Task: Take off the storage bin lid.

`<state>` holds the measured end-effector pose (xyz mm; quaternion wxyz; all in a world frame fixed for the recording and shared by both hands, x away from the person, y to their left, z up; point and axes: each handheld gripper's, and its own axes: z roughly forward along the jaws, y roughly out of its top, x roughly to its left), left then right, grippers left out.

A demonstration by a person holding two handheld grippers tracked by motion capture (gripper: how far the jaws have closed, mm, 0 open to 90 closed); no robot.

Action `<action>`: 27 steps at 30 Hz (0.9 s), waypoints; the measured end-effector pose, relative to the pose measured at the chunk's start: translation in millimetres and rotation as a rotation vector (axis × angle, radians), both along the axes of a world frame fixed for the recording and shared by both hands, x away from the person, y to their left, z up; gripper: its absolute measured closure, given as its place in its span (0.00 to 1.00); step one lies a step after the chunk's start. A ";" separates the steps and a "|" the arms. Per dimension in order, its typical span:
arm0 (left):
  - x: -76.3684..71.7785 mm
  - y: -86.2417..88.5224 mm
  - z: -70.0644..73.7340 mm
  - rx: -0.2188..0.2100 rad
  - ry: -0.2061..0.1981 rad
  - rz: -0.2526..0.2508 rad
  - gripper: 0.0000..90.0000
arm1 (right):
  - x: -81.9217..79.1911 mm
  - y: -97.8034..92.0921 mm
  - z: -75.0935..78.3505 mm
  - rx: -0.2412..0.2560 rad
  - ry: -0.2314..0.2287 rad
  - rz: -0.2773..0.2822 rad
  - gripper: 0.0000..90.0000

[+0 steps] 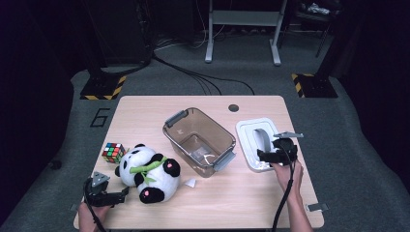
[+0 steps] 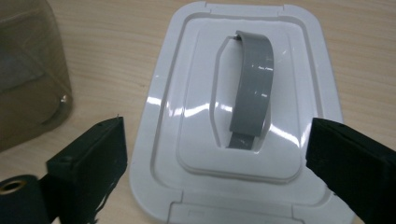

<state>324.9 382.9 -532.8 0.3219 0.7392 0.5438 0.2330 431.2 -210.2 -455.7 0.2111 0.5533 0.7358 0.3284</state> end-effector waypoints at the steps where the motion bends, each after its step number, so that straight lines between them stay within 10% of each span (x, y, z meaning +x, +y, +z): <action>1: 0.0 0.1 0.0 0.000 0.000 -0.001 0.01 | -8.0 0.9 -1.5 -0.003 -0.006 0.004 0.02; 27: -1.5 1.3 2.0 0.010 0.018 -0.017 0.00 | -84.1 -12.0 -52.7 -0.056 -0.018 -0.033 0.00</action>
